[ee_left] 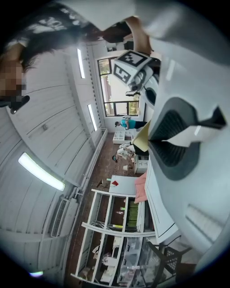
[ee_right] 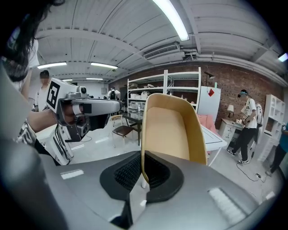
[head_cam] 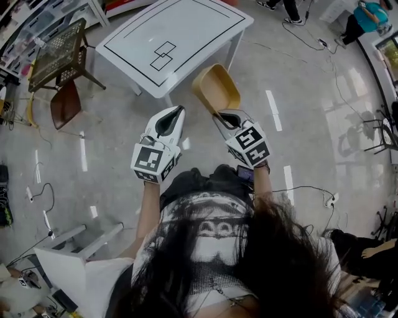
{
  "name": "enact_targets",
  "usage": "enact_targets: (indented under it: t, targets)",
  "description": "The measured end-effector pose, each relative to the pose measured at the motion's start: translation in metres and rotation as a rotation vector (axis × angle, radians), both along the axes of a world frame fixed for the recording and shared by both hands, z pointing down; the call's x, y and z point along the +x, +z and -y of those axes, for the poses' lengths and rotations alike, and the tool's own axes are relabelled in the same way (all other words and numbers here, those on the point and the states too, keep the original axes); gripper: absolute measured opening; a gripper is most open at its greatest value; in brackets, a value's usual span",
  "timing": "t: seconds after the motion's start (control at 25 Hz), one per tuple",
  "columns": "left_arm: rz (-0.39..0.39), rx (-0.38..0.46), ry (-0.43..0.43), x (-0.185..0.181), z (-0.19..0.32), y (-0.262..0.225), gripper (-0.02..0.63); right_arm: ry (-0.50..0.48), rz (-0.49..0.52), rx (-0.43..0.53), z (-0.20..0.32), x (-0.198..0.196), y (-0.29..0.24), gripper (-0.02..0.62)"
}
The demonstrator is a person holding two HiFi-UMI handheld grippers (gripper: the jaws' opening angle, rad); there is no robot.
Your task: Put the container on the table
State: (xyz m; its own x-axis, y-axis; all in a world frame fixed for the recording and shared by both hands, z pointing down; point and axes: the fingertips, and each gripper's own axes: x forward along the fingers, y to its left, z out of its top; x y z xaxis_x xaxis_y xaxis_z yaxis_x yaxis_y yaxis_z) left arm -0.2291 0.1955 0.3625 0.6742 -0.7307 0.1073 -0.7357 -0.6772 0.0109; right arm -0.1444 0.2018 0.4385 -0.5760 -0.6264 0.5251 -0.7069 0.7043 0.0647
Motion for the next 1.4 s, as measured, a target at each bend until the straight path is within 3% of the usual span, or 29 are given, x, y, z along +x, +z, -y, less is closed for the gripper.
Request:
enact_targets:
  t: [0.4,0.72,1.4]
  targets:
    - [-0.025,-0.019,-0.013,-0.014,0.013,0.005,0.0,-0.002,-0.025,-0.018,0.012,-0.01,0.001,0.011]
    - [-0.034,-0.033,-0.033,-0.002,0.05,0.013,0.0,-0.024,-0.024,-0.042,0.05,0.004,0.018,0.012]
    - [-0.005,-0.026,-0.167,0.11,0.212,0.003,0.0,-0.133,-0.025,-0.045,0.218,0.132,0.021,0.012]
